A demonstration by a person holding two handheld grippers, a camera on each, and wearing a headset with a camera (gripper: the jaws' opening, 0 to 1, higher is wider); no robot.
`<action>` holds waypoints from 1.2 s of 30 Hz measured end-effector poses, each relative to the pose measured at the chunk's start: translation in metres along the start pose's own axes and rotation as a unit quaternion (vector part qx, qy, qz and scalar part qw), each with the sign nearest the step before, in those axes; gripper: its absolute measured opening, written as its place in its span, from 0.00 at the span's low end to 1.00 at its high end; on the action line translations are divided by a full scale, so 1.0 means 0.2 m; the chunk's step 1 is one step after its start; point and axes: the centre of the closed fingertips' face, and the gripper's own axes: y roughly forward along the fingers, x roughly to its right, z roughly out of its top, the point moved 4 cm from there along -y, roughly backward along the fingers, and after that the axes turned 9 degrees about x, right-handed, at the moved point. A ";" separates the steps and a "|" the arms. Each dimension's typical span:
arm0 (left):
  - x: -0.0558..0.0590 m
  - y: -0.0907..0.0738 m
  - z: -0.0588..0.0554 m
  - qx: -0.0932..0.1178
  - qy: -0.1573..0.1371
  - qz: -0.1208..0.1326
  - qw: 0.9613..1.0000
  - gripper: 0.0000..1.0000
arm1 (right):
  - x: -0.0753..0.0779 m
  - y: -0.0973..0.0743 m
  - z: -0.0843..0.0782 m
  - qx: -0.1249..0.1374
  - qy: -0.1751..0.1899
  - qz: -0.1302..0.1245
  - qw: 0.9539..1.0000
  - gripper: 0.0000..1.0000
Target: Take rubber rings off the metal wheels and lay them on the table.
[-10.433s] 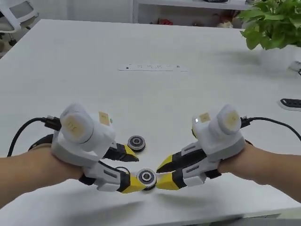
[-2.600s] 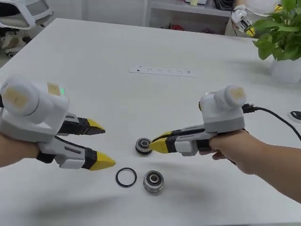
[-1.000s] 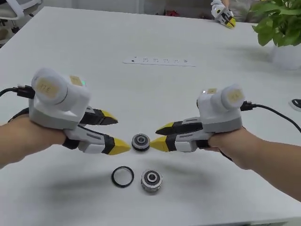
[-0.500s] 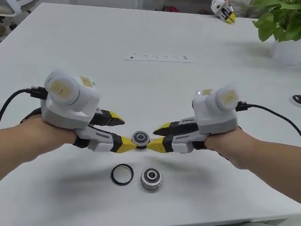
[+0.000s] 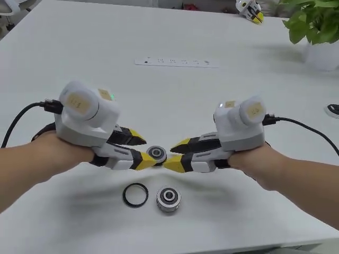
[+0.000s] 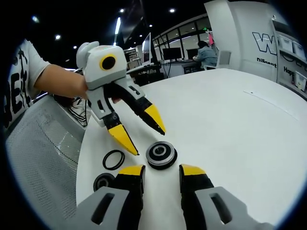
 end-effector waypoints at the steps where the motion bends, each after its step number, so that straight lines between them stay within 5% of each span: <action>1: 0.00 0.00 0.00 0.000 -0.001 0.000 1.000 0.30 | 0.00 0.00 0.00 0.000 0.000 0.000 1.000 0.27; 15: 0.01 0.07 0.00 -0.006 0.013 0.000 1.000 0.18 | 0.01 0.01 0.00 0.001 0.000 0.000 1.000 0.27; 36: 0.00 0.08 -0.01 -0.009 0.026 0.015 1.000 0.14 | 0.00 0.08 0.00 -0.011 -0.018 -0.004 1.000 0.31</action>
